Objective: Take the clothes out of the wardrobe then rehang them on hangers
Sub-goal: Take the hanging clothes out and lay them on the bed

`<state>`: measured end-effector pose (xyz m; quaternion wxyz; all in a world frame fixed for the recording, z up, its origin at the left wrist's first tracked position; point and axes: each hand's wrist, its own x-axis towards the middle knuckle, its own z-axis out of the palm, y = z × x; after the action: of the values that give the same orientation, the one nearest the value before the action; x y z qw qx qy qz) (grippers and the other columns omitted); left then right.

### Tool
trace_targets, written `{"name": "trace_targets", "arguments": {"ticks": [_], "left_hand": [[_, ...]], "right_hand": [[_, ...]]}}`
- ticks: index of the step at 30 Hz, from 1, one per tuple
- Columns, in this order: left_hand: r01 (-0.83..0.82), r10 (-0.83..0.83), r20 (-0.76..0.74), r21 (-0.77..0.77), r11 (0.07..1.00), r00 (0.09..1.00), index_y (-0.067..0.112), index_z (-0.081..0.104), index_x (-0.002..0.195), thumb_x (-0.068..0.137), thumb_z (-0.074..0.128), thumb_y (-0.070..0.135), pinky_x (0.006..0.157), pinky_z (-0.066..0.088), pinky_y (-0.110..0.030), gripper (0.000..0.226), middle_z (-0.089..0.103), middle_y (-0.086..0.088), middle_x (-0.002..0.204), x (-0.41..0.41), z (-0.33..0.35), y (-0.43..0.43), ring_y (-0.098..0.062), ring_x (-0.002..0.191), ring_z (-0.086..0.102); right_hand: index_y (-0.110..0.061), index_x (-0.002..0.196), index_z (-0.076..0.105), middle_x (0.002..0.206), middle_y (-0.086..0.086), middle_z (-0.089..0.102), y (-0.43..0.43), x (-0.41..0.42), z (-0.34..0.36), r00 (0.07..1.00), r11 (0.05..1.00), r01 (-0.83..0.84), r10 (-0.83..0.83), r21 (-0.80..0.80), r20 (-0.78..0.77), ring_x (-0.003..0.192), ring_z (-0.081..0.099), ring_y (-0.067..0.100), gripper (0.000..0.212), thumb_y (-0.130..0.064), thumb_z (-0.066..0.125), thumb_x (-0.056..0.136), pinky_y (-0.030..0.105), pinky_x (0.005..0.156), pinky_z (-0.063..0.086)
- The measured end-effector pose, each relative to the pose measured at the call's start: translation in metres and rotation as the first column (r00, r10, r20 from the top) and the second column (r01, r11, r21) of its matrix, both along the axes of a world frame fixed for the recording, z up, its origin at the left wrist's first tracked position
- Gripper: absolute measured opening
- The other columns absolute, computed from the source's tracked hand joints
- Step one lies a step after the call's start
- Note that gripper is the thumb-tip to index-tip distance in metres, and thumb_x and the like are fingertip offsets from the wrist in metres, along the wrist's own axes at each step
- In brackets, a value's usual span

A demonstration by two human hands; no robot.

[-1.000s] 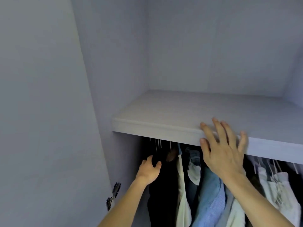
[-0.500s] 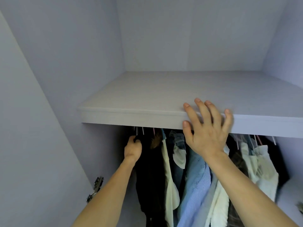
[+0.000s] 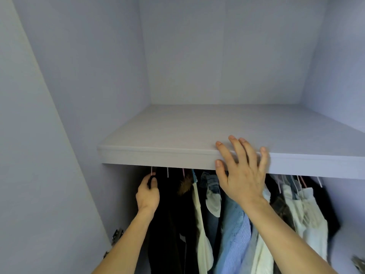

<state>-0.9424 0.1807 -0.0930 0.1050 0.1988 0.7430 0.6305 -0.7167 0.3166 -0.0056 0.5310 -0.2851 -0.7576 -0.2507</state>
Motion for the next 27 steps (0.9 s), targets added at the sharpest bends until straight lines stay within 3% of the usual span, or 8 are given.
{"name": "trace_targets", "arguments": {"ticks": [4, 9, 12, 15, 20, 22, 24, 27], "left_hand": [[0.05, -0.05, -0.006, 0.001, 0.999, 0.999, 0.045, 0.061, 0.116, 0.104, 0.049, 0.031, 0.066, 0.045, -0.012, 0.022, 0.067, 0.013, 0.1, 0.012, -0.01, -0.031, 0.002, 0.077, 0.062], [0.109, -0.111, -0.027, -0.05, 0.993, 0.993, 0.052, 0.062, 0.113, 0.103, 0.05, 0.032, 0.067, 0.051, -0.011, 0.025, 0.072, 0.021, 0.094, 0.024, -0.029, -0.09, 0.009, 0.078, 0.064], [0.131, -0.139, -0.066, -0.111, 0.985, 0.988, 0.051, 0.063, 0.113, 0.102, 0.052, 0.03, 0.075, 0.044, -0.002, 0.026, 0.069, 0.029, 0.105, 0.032, -0.038, -0.13, 0.016, 0.095, 0.061], [0.15, -0.161, -0.066, -0.153, 0.977, 0.985, 0.056, 0.063, 0.111, 0.102, 0.054, 0.031, 0.077, 0.04, 0.001, 0.028, 0.066, 0.035, 0.107, 0.046, -0.045, -0.17, 0.018, 0.097, 0.058], [0.176, -0.183, -0.026, -0.185, 0.967, 0.983, 0.055, 0.062, 0.119, 0.101, 0.053, 0.039, 0.09, 0.045, -0.01, 0.025, 0.068, 0.023, 0.115, 0.08, -0.05, -0.238, 0.004, 0.107, 0.062], [0.133, -0.137, -0.004, -0.215, 0.967, 0.991, 0.055, 0.063, 0.117, 0.101, 0.054, 0.038, 0.089, 0.05, -0.024, 0.025, 0.07, 0.017, 0.111, 0.095, -0.049, -0.266, -0.006, 0.101, 0.065], [0.096, -0.099, 0.003, -0.267, 0.959, 0.995, 0.056, 0.062, 0.117, 0.101, 0.053, 0.04, 0.087, 0.05, -0.029, 0.025, 0.07, 0.016, 0.11, 0.115, -0.046, -0.296, -0.008, 0.101, 0.065], [0.029, -0.037, -0.017, -0.353, 0.935, 0.999, 0.053, 0.062, 0.122, 0.099, 0.051, 0.047, 0.092, 0.05, -0.038, 0.026, 0.071, 0.003, 0.105, 0.151, -0.043, -0.341, -0.024, 0.099, 0.064]], "right_hand": [[-0.03, 0.152, 0.037, 0.162, 0.004, 0.029, -0.025, -0.002, -0.008, 0.999, 0.991, -0.038, 0.037, -0.13, -0.007, 0.151, 0.022, 0.025, 0.057, -0.038, 0.044, 0.096, 0.058, 0.121, 0.007], [-0.024, 0.148, 0.043, 0.161, -0.001, 0.031, -0.088, -0.015, -0.067, 0.936, 0.886, -0.294, 0.344, -0.359, 0.081, 0.15, 0.025, 0.019, 0.061, -0.029, 0.051, 0.087, 0.052, 0.121, 0.019], [-0.024, 0.145, 0.045, 0.154, -0.011, 0.039, -0.124, -0.029, -0.097, 0.856, 0.675, -0.392, 0.516, -0.625, 0.021, 0.143, 0.035, 0.013, 0.057, -0.037, 0.049, 0.089, 0.042, 0.113, 0.037], [-0.035, 0.149, 0.033, 0.15, -0.031, 0.026, -0.144, -0.045, -0.113, 0.771, 0.416, -0.386, 0.636, -0.824, -0.041, 0.141, 0.029, -0.001, 0.059, -0.049, 0.049, 0.094, 0.029, 0.112, 0.036], [-0.039, 0.153, 0.026, 0.151, -0.028, 0.025, -0.164, -0.076, -0.114, 0.617, 0.049, -0.383, 0.757, -0.922, -0.216, 0.115, 0.052, -0.009, 0.076, -0.069, 0.046, 0.086, 0.025, 0.095, 0.051], [-0.045, 0.147, 0.035, 0.146, -0.033, 0.032, -0.176, -0.085, -0.112, 0.521, -0.007, -0.389, 0.823, -0.921, -0.226, 0.107, 0.055, -0.01, 0.065, -0.068, 0.045, 0.087, 0.025, 0.09, 0.053], [-0.054, 0.128, 0.049, 0.135, -0.033, 0.046, -0.192, -0.089, -0.113, 0.409, -0.016, -0.404, 0.891, -0.915, -0.196, 0.103, 0.057, -0.01, 0.036, -0.06, 0.045, 0.092, 0.016, 0.086, 0.048], [-0.047, 0.104, 0.059, 0.11, -0.027, 0.059, -0.219, -0.084, -0.118, 0.29, 0.0, -0.414, 0.948, -0.91, -0.132, 0.1, 0.058, -0.007, 0.015, -0.048, 0.046, 0.096, 0.018, 0.082, 0.049]]}}
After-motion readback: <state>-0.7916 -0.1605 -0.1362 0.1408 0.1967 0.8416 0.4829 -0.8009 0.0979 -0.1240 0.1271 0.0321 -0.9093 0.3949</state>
